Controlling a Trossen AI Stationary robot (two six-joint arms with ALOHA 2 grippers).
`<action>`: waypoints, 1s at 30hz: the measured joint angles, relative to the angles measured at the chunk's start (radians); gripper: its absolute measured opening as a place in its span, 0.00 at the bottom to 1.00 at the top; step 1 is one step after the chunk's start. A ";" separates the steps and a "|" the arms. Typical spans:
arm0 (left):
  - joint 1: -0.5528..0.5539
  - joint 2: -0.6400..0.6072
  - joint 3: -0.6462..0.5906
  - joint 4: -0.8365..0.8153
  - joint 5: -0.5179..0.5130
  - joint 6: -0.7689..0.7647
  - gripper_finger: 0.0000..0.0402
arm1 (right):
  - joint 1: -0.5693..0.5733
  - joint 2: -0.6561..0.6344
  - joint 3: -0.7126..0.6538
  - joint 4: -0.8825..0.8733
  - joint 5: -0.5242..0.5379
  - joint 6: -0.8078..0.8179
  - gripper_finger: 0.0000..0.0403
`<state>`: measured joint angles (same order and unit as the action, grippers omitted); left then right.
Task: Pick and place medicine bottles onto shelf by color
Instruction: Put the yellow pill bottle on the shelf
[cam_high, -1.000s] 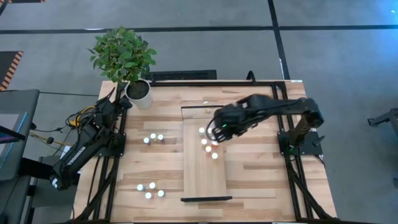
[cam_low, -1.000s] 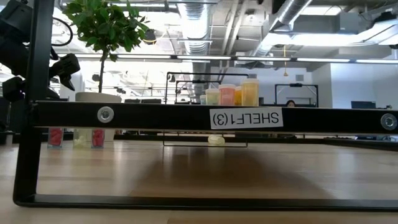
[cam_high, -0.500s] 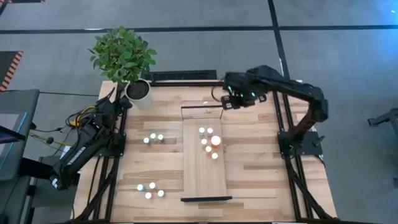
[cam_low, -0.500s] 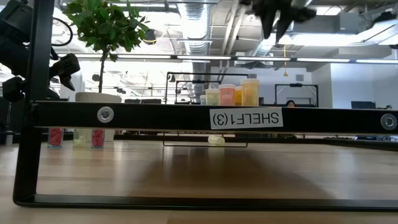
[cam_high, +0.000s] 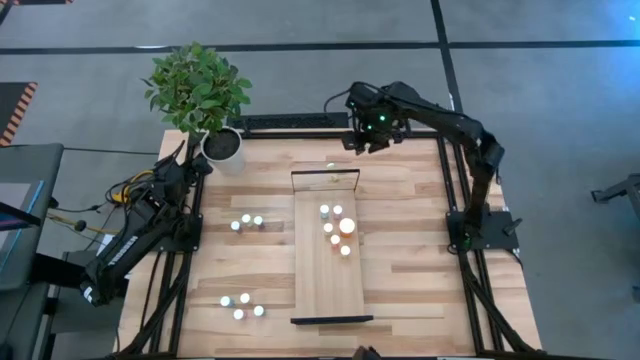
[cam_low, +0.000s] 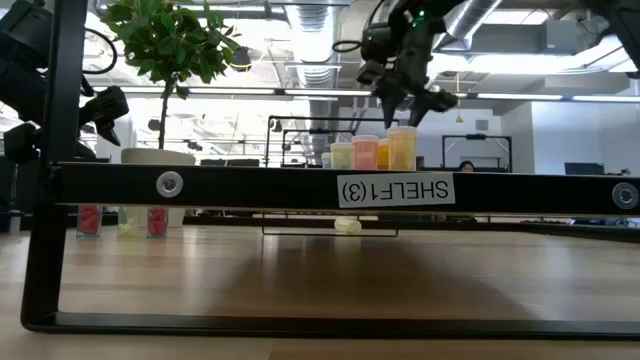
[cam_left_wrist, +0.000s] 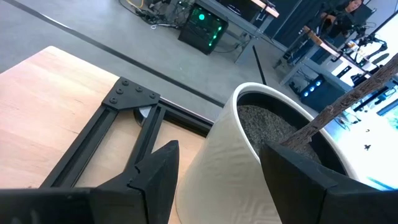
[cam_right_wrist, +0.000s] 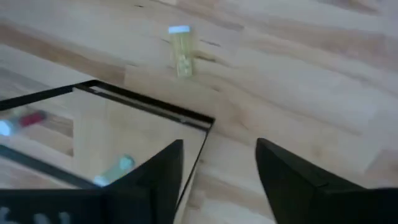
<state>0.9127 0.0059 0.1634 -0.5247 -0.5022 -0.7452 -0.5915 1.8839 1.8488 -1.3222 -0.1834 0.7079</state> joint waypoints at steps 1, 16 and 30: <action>0.000 0.000 0.000 0.000 0.000 0.000 0.52 | 0.000 0.008 0.000 0.013 0.000 -0.019 0.60; 0.000 0.000 0.000 0.000 0.000 0.000 0.52 | -0.109 0.140 -0.002 0.140 -0.243 -0.403 0.94; 0.000 0.000 0.000 0.000 0.000 0.000 0.52 | -0.137 0.154 -0.124 0.325 -0.340 -0.465 0.99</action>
<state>0.9130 0.0059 0.1631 -0.5247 -0.5026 -0.7452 -0.7285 2.0384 1.7245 -0.9967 -0.5232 0.2428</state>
